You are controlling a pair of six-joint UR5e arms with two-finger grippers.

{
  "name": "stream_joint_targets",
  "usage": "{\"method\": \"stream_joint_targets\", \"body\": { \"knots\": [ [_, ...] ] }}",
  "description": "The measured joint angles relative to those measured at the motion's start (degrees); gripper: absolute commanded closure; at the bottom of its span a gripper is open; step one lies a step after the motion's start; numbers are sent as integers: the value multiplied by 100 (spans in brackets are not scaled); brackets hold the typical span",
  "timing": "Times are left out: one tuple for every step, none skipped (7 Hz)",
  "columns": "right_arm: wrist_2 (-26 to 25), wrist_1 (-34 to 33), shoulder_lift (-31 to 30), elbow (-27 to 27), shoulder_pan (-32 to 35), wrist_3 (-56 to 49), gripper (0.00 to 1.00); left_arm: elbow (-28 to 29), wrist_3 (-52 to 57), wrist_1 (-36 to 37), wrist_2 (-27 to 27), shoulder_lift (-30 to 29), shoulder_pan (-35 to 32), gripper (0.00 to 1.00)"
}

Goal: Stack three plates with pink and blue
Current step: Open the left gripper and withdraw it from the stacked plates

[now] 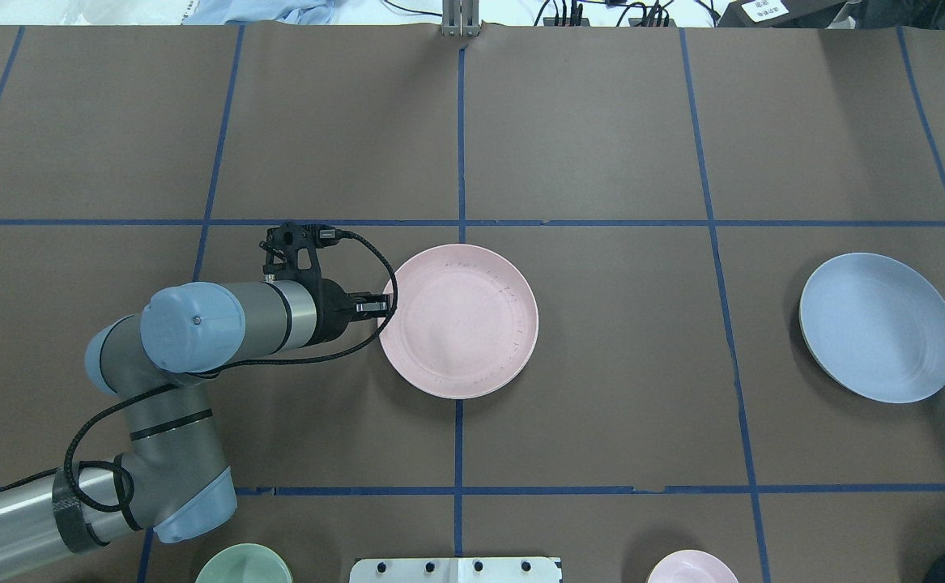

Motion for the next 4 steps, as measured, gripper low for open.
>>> {"method": "stream_joint_targets", "body": {
  "knots": [
    [-2, 0, 2, 0, 0, 0, 0, -11, 19, -2, 4, 11, 21, 0],
    [0, 0, 1, -3, 0, 0, 0, -75, 151, -2, -10, 26, 11, 0],
    [0, 0, -2, -11, 0, 2, 0, -228, 529, 75, -91, 43, -64, 0],
    [-4, 5, -10, -13, -13, 81, 0, -471, 1036, 343, -361, 60, -300, 0]
  ]
}}
